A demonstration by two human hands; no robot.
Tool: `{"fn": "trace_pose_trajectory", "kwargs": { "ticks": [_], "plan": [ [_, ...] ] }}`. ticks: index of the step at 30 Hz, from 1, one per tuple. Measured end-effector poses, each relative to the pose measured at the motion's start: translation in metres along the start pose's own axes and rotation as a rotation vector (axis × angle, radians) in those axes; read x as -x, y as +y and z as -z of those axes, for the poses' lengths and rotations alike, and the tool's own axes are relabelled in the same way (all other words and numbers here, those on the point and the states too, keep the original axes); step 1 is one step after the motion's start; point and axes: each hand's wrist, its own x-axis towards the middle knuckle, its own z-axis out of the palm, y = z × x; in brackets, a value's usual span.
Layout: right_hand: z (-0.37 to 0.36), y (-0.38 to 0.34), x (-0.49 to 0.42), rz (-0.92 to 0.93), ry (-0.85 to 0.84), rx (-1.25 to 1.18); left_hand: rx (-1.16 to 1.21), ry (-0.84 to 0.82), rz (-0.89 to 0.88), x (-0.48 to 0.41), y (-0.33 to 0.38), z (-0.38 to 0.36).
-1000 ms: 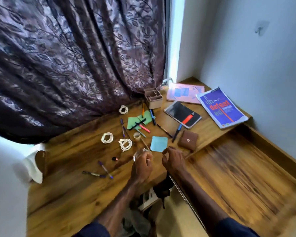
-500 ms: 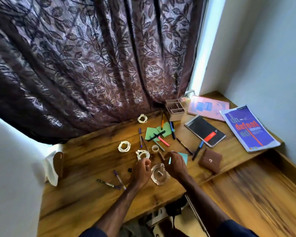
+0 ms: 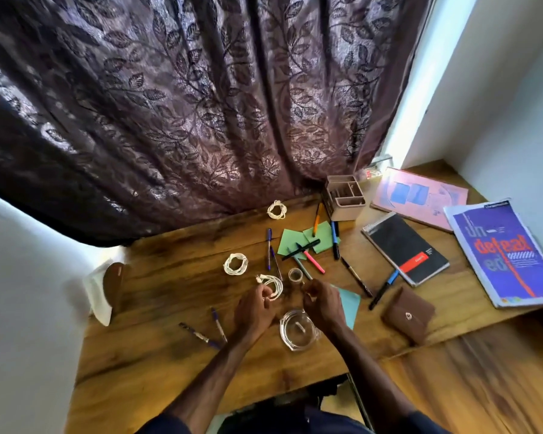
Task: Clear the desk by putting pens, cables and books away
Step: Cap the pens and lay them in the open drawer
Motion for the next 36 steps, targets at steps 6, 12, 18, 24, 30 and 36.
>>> {"fn": "trace_pose_trajectory", "kwargs": {
  "ticks": [6,12,18,24,30,36],
  "plan": [
    [0.005,0.002,-0.006,-0.022,0.037,-0.014,-0.011,0.015,0.002,-0.006,-0.008,0.0],
    [0.009,-0.005,-0.012,0.003,0.042,-0.017,0.124,-0.015,0.004,-0.027,-0.014,0.002],
    [0.011,-0.005,-0.027,-0.054,0.097,0.039,0.269,0.024,0.074,-0.045,-0.02,0.008],
    [0.003,-0.001,-0.028,-0.139,0.056,-0.033,0.478,0.062,0.203,-0.056,-0.037,0.018],
    [-0.014,-0.003,-0.019,-0.113,-0.014,0.036,0.377,0.035,0.258,-0.053,-0.075,0.036],
    [-0.035,-0.026,-0.014,0.041,-0.112,0.053,0.235,-0.102,0.156,-0.05,-0.089,0.044]
  ]
}}
